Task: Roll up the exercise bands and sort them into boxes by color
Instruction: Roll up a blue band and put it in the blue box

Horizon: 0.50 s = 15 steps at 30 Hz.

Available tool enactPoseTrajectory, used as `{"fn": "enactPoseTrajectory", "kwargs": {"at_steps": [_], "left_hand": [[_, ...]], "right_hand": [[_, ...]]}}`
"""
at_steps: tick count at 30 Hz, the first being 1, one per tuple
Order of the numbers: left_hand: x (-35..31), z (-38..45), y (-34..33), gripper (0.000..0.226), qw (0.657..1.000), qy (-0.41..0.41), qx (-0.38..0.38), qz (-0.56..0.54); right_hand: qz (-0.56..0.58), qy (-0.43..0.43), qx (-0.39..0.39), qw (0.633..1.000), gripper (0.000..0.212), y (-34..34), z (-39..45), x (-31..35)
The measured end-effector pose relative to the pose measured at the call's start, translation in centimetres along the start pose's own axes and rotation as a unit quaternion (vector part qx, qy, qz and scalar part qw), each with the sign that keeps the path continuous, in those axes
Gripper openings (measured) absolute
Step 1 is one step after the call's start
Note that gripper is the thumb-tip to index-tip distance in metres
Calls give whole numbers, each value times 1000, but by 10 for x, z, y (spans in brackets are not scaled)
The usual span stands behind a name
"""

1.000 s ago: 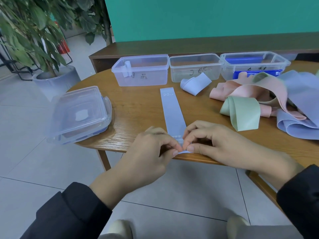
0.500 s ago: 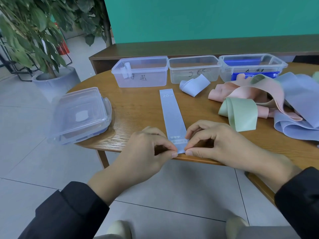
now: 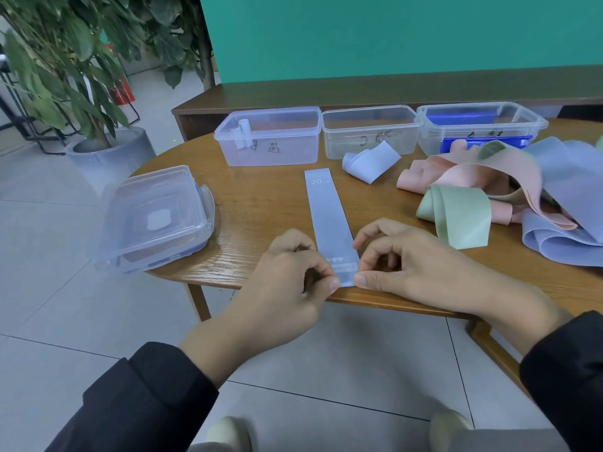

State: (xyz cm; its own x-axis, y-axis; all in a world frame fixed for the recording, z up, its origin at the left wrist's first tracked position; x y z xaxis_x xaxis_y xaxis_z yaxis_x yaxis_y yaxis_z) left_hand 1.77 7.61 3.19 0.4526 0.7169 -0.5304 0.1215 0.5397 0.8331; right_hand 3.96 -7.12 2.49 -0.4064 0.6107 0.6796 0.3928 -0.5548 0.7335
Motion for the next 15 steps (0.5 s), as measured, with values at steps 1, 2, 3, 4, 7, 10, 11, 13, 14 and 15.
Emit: {"fn": "enactPoseTrajectory", "kwargs": {"at_steps": [1, 2, 3, 4, 7, 10, 11, 13, 14, 15], "left_hand": [[-1, 0, -1, 6, 1000, -1, -1, 8], [-2, 1, -2, 7, 1000, 2, -1, 12], [-2, 1, -4, 8, 1000, 7, 2, 13], [-1, 2, -5, 10, 1000, 12, 5, 13], [3, 4, -7, 15, 999, 33, 11, 3], [10, 6, -2, 16, 998, 56, 4, -13], [10, 7, 0, 14, 998, 55, 3, -22], [6, 7, 0, 8, 999, 37, 6, -39], [3, 6, -1, 10, 999, 23, 7, -46], [1, 5, -2, 13, 999, 9, 7, -50]], "right_hand": [[-8, -6, 1, 1000, 13, 0, 1, -1], [-17, -13, 0, 1000, 16, 1, 2, -2], [-25, -20, -3, 999, 20, 2, 2, -3], [-29, -27, -5, 999, 24, 3, 3, -5], [-23, -30, -6, 999, 25, 5, 4, -6], [6, -11, -9, 1000, 18, 4, 4, -4], [16, -1, -6, 1000, 16, 3, 5, -2], [25, 20, 7, 999, 14, -1, 5, 0], [28, 30, 12, 999, 13, -3, 5, 1], [30, 41, 17, 999, 13, -5, 4, 3]]}}
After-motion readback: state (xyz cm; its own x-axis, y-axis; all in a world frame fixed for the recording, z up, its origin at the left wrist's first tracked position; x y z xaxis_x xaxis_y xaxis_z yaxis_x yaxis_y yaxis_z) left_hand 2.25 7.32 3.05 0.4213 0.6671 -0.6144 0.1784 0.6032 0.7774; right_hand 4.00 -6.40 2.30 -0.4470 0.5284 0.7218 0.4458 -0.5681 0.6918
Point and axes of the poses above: each hand's wrist, its own z-axis towards the middle knuckle, its own y-axis out of the back of the hand, x = y × z, the point moved 10 cm from there along z, towards the middle knuckle, and after that the axes turned 10 degrees about x, right-handed, at the moved point
